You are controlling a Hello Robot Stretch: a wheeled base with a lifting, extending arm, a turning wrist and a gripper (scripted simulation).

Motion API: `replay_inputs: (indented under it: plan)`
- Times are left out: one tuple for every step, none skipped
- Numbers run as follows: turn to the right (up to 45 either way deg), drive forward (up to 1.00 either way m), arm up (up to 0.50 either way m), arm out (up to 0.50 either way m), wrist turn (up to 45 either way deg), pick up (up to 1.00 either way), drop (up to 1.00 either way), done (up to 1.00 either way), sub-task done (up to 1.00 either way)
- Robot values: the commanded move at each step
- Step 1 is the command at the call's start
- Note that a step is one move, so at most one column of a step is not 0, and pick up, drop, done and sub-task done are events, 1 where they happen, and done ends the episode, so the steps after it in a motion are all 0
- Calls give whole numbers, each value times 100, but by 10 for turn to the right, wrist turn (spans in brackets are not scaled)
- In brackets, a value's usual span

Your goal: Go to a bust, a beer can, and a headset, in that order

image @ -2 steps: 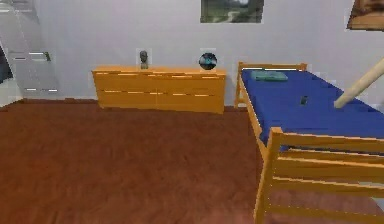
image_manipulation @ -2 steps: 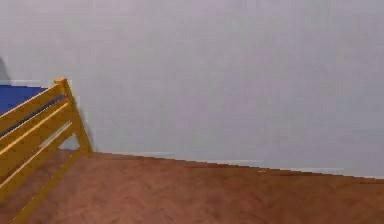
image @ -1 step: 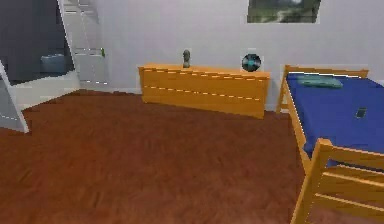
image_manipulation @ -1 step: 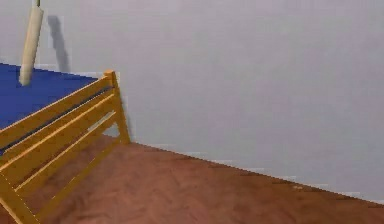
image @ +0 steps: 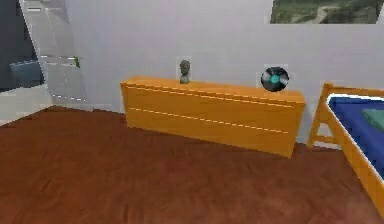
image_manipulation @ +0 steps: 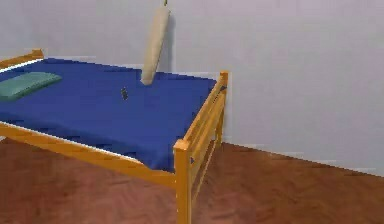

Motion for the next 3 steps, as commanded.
replay_inputs:
  plan:
    - [0,100,0,0,0,0,0,0,0]
    - [0,75,0,0,0,0,0,0,0]
    - [0,0,0,0,0,0,0,0,100]
